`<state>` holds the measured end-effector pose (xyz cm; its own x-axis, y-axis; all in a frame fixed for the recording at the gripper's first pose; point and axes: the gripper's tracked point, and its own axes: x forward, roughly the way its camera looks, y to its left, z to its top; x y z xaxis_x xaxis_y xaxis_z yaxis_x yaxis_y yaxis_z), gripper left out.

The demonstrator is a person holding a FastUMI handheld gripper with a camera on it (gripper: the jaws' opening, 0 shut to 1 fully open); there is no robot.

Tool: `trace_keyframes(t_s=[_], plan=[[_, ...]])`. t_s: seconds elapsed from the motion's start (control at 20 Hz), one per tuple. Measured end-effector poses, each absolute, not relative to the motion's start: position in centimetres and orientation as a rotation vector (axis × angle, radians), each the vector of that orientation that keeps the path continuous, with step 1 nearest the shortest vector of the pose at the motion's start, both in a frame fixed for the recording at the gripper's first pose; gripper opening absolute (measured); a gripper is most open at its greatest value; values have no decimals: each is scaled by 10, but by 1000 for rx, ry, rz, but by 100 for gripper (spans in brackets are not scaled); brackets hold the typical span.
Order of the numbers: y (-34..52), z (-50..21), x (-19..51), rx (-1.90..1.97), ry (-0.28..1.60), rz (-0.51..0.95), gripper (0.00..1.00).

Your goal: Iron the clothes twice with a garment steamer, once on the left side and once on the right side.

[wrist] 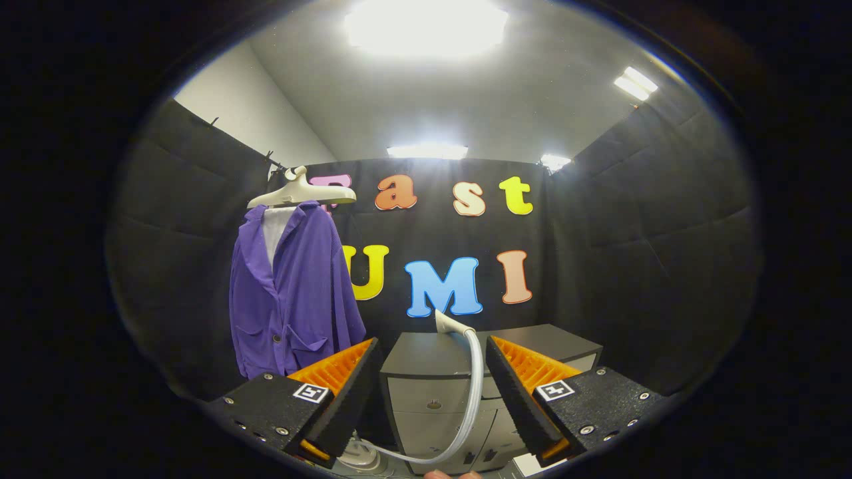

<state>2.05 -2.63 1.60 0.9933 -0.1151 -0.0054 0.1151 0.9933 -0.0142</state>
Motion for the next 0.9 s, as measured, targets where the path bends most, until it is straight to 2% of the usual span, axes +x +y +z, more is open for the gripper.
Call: trace_keyframes(t_s=[0.4, 0.9], plan=[[-63, 46, 97, -48, -10, -168, 96], [-103, 49, 236, -62, 34, -150, 97]])
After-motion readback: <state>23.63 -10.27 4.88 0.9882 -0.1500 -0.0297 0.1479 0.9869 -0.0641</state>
